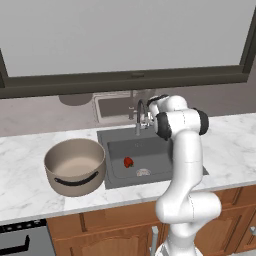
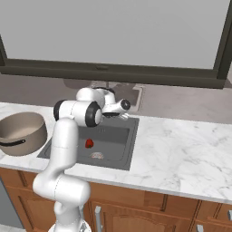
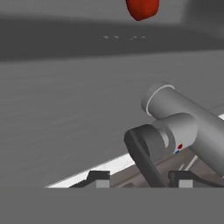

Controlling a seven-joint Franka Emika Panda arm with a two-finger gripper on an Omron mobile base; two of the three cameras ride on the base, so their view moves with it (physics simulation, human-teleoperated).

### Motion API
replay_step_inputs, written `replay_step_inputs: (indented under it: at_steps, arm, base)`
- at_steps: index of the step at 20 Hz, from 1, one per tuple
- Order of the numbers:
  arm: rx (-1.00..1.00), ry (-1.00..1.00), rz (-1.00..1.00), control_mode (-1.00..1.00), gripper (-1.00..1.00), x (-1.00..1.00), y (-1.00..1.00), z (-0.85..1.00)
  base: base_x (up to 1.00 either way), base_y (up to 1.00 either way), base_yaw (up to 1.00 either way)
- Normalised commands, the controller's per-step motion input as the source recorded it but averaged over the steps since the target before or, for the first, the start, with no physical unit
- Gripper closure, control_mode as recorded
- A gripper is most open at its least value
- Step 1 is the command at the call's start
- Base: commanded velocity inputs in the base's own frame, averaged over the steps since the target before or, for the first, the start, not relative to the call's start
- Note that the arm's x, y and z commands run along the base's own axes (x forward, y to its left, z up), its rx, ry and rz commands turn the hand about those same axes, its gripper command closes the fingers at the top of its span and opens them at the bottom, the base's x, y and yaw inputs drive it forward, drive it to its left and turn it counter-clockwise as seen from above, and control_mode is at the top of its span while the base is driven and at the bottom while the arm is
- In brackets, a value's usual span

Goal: Dump the bell pepper from the pot into the sink. Then turn on the water and wash the bell pepper. Then turn off the water and put the bell pepper back in the pot.

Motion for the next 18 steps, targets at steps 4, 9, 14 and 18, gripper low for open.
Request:
replay_step_inputs:
  at_steps: [4,9,14,18]
  arm:
    - [0.00,0.07,-0.05,-1.00,1.00,0.00,-0.75,-0.18]
    - [0.00,0.08,-0.04,-1.00,1.00,0.00,-0.78,-0.22]
    - [0.00,0.08,-0.03,-1.00,1.00,0.00,-0.83,-0.21]
    - [0.00,0.09,-0.03,-1.00,1.00,0.00,-0.86,-0.23]
  base:
    - [0.00,0.00,0.00]
    - [0.00,0.00,0.00]
    - [0.00,0.00,0.00]
    - [0.00,0.00,0.00]
